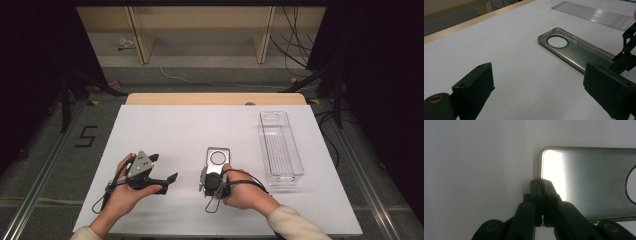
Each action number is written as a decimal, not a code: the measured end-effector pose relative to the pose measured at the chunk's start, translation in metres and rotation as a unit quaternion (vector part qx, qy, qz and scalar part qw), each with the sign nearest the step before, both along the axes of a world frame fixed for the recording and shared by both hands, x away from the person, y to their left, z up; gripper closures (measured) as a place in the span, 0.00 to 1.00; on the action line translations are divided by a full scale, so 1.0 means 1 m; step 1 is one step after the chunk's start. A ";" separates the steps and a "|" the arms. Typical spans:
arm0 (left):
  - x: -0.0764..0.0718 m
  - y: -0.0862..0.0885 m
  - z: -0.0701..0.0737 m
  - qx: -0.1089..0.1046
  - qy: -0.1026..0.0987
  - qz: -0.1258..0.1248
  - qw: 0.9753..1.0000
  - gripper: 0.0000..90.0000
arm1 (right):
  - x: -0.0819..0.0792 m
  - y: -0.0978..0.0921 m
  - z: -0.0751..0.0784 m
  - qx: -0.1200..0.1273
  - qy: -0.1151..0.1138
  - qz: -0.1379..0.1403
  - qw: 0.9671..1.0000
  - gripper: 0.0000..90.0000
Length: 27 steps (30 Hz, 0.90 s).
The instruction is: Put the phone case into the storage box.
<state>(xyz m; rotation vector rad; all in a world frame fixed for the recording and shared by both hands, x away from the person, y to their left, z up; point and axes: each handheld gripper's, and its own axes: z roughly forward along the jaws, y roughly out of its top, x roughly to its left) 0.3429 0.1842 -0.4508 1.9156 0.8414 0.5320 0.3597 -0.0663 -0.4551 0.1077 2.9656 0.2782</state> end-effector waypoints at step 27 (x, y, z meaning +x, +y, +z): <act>0.011 -0.002 0.008 -0.067 0.056 0.031 0.996 0.17 | -0.006 -0.026 0.018 0.164 -0.038 -0.012 0.986 0.99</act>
